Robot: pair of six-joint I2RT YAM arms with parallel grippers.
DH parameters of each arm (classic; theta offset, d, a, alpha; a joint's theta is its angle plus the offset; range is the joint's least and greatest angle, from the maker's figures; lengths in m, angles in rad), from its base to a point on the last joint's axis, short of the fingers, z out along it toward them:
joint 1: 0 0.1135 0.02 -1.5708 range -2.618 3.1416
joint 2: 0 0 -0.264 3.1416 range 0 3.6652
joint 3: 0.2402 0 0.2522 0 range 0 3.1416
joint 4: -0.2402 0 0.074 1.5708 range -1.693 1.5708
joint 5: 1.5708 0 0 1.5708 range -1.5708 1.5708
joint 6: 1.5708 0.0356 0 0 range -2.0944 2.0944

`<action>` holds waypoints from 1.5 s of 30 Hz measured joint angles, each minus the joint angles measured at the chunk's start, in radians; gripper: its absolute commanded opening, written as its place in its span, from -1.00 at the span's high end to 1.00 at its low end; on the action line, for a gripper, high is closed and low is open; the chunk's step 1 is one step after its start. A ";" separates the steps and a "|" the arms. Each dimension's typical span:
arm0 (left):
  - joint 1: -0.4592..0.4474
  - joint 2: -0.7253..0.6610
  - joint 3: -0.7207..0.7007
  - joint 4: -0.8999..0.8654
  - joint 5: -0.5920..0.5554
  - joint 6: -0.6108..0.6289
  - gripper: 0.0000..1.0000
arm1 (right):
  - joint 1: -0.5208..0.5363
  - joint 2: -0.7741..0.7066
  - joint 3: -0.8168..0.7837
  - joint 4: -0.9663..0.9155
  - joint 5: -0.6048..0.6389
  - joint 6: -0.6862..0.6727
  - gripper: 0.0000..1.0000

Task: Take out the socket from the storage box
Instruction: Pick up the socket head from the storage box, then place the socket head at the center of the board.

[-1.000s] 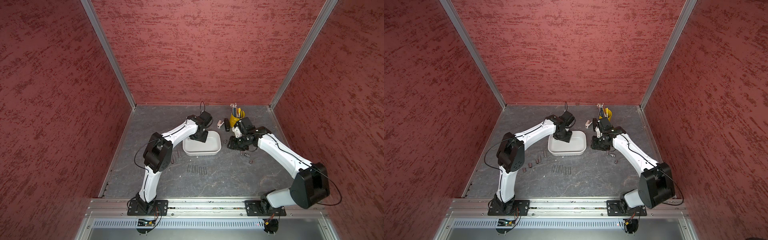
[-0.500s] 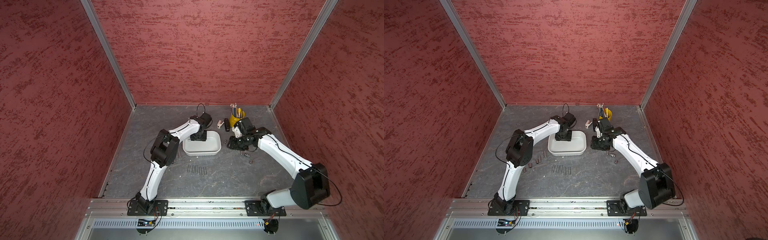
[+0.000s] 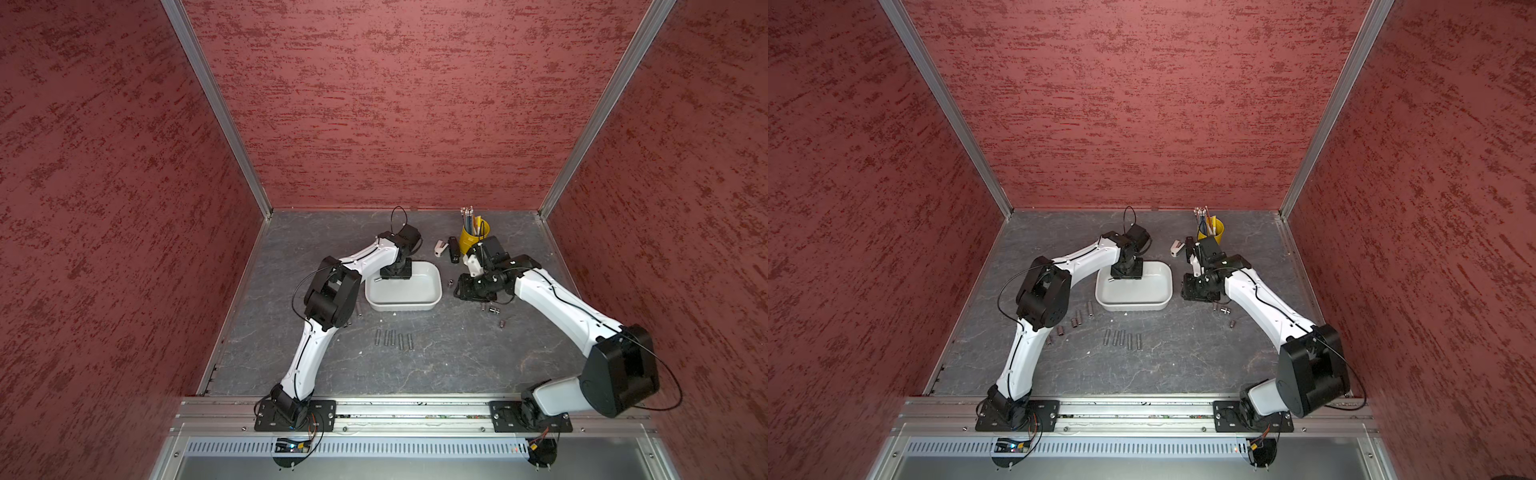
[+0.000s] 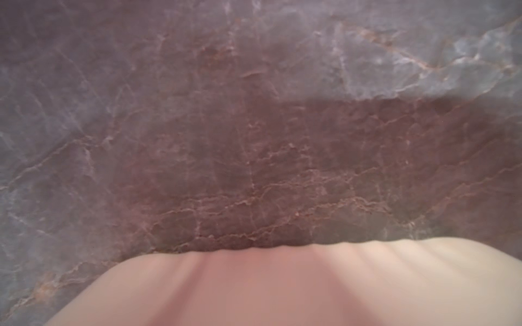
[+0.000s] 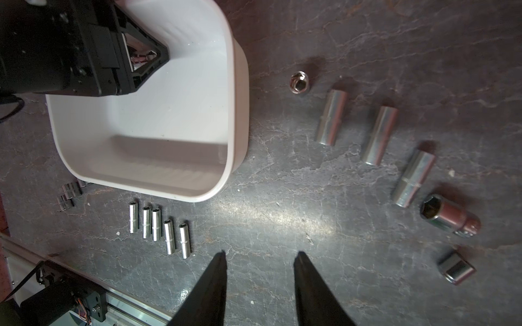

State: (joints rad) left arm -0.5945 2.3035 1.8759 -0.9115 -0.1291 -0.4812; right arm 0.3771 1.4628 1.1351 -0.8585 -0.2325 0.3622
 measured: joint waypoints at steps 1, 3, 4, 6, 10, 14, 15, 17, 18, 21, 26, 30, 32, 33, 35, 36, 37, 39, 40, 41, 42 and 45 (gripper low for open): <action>0.000 0.001 0.000 0.001 0.000 0.000 0.07 | 0.000 0.010 0.000 0.000 0.000 -0.001 0.16; 0.000 0.002 0.001 0.003 0.000 0.002 0.15 | 0.000 0.029 0.000 -0.001 -0.002 -0.002 0.16; 0.000 0.002 0.001 0.003 0.001 0.002 0.18 | 0.000 0.034 0.000 -0.001 -0.002 -0.003 0.17; 0.000 0.002 0.001 0.003 0.001 0.003 0.31 | 0.000 0.039 0.000 -0.002 -0.003 -0.003 0.17; 0.000 0.002 0.001 0.003 0.001 0.004 0.34 | 0.000 0.039 0.000 -0.002 -0.003 -0.003 0.17; 0.000 0.002 0.001 0.003 0.001 0.007 0.42 | 0.000 0.039 0.000 -0.002 -0.003 -0.003 0.17; 0.000 0.001 0.000 0.003 0.001 0.007 0.44 | 0.000 0.039 0.000 -0.002 -0.003 -0.003 0.17; 0.000 0.000 0.000 0.003 0.002 0.007 0.45 | 0.000 0.039 0.000 -0.002 -0.003 -0.003 0.17; 0.000 0.000 0.000 0.003 0.002 0.007 0.46 | 0.000 0.039 0.000 -0.002 -0.003 -0.003 0.17; 0.000 -0.006 0.000 -0.003 0.004 0.007 0.46 | 0.000 0.039 0.000 -0.002 -0.003 -0.003 0.17; -0.007 -0.063 -0.003 -0.019 0.005 0.007 0.46 | 0.000 0.039 0.000 -0.002 -0.003 -0.003 0.17; -0.011 -0.186 -0.080 -0.017 0.004 0.007 0.46 | 0.000 0.039 0.000 -0.002 -0.003 -0.003 0.17; -0.010 -0.289 -0.171 -0.011 0.003 0.005 0.47 | 0.000 0.039 0.000 -0.001 -0.003 -0.003 0.17; -0.007 -0.341 -0.219 -0.010 0.003 0.002 0.46 | 0.000 0.039 0.000 -0.001 -0.003 -0.003 0.17; 0.006 -0.460 -0.334 -0.008 -0.001 -0.005 0.46 | 0.000 0.038 0.000 0.000 -0.003 -0.003 0.17; 0.018 -0.518 -0.393 -0.005 -0.003 -0.011 0.46 | 0.000 0.038 0.000 0.001 -0.003 -0.003 0.17; 0.034 -0.579 -0.458 -0.006 -0.005 -0.019 0.46 | 0.000 0.038 0.000 0.002 -0.004 -0.002 0.17; 0.074 -0.694 -0.577 -0.010 -0.008 -0.039 0.45 | 0.000 0.038 0.000 0.003 -0.006 -0.002 0.17; 0.098 -0.753 -0.640 -0.013 -0.009 -0.051 0.46 | 0.000 0.038 0.000 0.004 -0.008 -0.001 0.17; 0.121 -0.811 -0.701 -0.018 -0.012 -0.069 0.47 | 0.000 0.038 0.000 0.006 -0.010 0.000 0.17; 0.137 -0.856 -0.746 -0.024 -0.017 -0.088 0.47 | 0.000 0.038 0.000 0.008 -0.010 0.000 0.17; 0.153 -1.006 -0.893 -0.051 -0.054 -0.170 0.47 | 0.000 0.038 0.000 0.014 -0.013 0.000 0.17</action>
State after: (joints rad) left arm -0.4416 1.2976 0.9833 -0.9623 -0.1829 -0.6510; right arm 0.3771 1.5005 1.1351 -0.8448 -0.2459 0.3626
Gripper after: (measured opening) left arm 0.291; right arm 0.415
